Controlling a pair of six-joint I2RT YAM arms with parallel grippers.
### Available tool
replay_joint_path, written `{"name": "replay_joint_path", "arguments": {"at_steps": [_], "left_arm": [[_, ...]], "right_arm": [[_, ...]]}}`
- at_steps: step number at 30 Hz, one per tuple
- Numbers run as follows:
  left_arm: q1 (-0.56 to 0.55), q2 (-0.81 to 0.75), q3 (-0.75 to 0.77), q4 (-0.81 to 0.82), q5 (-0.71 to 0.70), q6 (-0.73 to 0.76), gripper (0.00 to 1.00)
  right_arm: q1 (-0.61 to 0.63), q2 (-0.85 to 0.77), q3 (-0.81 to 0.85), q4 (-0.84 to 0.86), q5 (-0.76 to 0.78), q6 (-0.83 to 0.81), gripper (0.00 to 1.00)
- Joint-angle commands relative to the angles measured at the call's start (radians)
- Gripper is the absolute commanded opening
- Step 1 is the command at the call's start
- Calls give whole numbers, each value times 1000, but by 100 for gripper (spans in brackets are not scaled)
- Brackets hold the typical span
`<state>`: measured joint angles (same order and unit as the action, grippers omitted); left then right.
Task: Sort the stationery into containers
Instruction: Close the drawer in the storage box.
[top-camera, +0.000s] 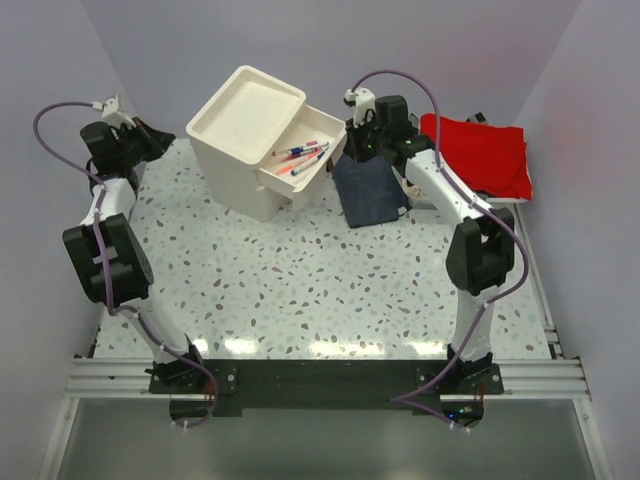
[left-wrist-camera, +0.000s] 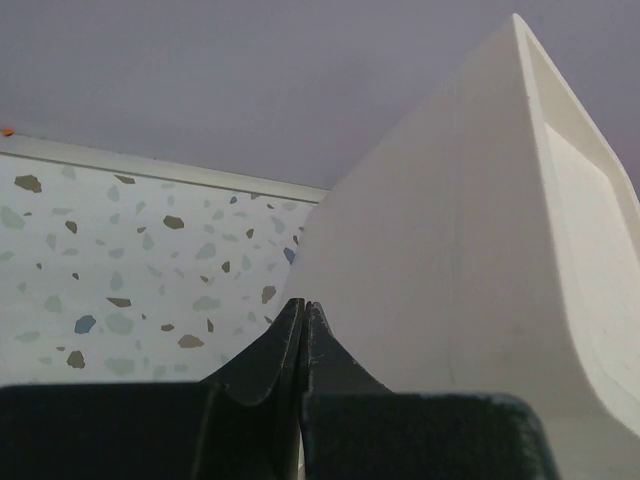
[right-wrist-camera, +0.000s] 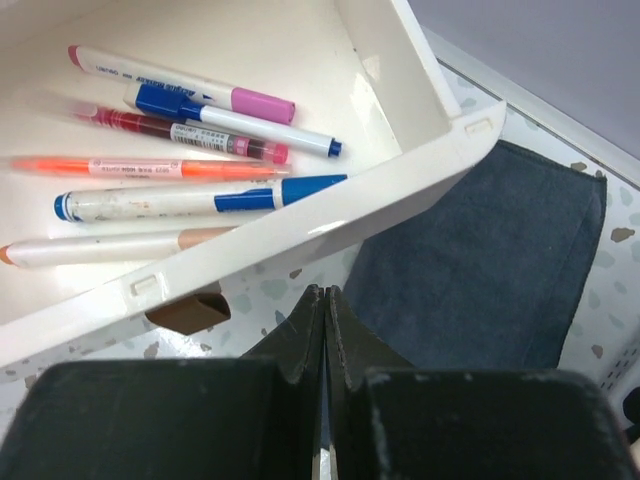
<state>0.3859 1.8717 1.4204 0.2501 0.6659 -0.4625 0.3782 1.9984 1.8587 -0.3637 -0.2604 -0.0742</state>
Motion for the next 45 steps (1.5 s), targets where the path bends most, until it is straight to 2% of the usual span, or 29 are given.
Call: {"name": "replay_joint_path", "arguments": {"at_steps": [1, 10, 17, 24, 37, 45], "left_arm": [[5, 32, 49, 77, 38, -16, 0], [2, 72, 69, 94, 63, -33, 0], [1, 66, 43, 90, 67, -27, 0], [-5, 70, 35, 95, 81, -30, 0], [-73, 61, 29, 71, 118, 2, 0], [-84, 43, 17, 38, 109, 34, 0]], "right_arm": [[18, 43, 77, 35, -30, 31, 0], [56, 86, 117, 48, -30, 60, 0], [82, 141, 232, 49, -43, 128, 0], [114, 155, 267, 62, -50, 155, 0], [163, 211, 335, 100, -39, 189, 0], [185, 309, 419, 147, -26, 237, 0]]}}
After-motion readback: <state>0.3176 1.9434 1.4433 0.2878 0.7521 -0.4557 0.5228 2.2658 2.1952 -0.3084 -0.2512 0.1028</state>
